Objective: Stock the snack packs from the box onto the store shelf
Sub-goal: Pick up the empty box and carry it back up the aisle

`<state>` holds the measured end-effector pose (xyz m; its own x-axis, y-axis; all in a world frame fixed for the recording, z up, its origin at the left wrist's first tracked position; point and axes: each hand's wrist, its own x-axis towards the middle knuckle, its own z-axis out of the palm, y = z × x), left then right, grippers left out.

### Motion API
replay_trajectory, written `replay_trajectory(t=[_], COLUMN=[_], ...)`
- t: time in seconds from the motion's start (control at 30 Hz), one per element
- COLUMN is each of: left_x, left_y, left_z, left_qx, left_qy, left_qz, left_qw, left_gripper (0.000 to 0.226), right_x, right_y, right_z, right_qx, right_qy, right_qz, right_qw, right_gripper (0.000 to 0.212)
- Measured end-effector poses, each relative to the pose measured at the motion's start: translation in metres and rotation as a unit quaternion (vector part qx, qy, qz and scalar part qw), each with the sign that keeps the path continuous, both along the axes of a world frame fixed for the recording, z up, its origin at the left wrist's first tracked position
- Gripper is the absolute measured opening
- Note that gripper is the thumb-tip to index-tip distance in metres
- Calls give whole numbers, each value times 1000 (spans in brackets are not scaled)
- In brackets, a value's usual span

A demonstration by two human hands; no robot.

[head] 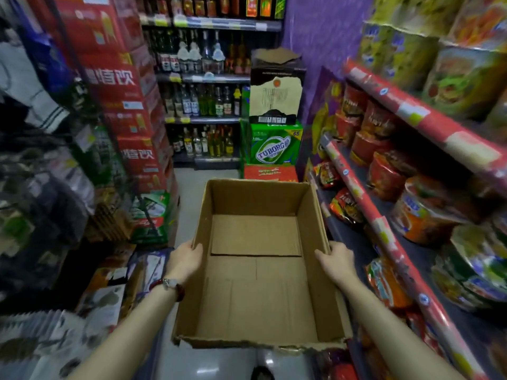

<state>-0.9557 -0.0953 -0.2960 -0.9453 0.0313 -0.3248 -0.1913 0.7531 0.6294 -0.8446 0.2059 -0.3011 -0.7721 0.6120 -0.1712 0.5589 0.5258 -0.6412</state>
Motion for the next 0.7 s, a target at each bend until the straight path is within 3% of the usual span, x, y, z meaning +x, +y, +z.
replay_trajectory(t=[0.3,0.47,0.7], left_x=[-125,-211,-346], left_y=[83,110,152], left_z=[11,-17,-53], left_qx=[-3,-14,21], left_qy=[3,-37,-98], left_qz=[9,-6,-46], left_qw=[1000,999,994], left_gripper=[44,44,50], right_x=[-148,-222,-334], right_y=[85,108,133], right_z=[1,-20,-37], right_qx=[-16,-21,-20], right_qy=[-8,-38,-70], right_qz=[8,-2,-68], right_qw=[1000,999,995], right_gripper=[37,24,44])
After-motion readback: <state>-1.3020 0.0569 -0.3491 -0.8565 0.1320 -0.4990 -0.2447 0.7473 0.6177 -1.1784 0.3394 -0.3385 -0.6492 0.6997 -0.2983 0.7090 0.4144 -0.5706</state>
